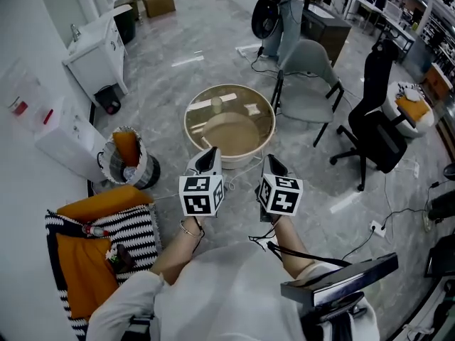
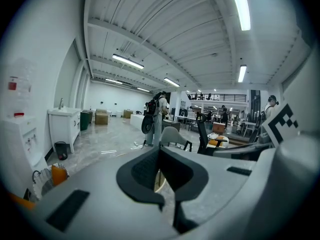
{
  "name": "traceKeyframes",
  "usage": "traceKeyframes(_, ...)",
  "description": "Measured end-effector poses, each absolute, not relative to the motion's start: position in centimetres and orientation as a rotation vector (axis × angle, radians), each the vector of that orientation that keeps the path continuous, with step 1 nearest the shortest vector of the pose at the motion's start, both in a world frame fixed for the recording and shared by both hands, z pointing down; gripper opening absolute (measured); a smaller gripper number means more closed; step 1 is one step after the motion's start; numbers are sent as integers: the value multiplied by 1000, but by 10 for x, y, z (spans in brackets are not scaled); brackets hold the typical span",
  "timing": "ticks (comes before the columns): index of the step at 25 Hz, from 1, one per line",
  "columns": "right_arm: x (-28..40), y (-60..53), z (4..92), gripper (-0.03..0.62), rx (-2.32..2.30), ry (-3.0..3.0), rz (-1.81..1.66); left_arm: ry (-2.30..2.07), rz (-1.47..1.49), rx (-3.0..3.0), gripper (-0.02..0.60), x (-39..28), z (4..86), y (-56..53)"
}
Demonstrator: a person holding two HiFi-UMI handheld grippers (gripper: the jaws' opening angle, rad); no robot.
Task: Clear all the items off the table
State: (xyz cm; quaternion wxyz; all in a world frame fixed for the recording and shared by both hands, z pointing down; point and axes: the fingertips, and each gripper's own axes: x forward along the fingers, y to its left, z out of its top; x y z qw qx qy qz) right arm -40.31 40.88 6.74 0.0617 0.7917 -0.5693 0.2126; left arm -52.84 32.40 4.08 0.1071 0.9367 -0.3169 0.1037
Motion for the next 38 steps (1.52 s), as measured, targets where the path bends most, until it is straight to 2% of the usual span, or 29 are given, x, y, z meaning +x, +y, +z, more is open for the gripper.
traceKeyframes(18, -348, 358, 98, 23, 2391, -1693, 682, -915, 342, 2760, 8, -482, 68, 261)
traceKeyframes(27, -290, 271, 96, 23, 2343, -1693, 613, -896, 296, 2724, 8, -414, 81, 172)
traceKeyframes(38, -194, 137, 107, 23, 2278, -1680, 672, -870, 377, 2656, 8, -313, 109, 39)
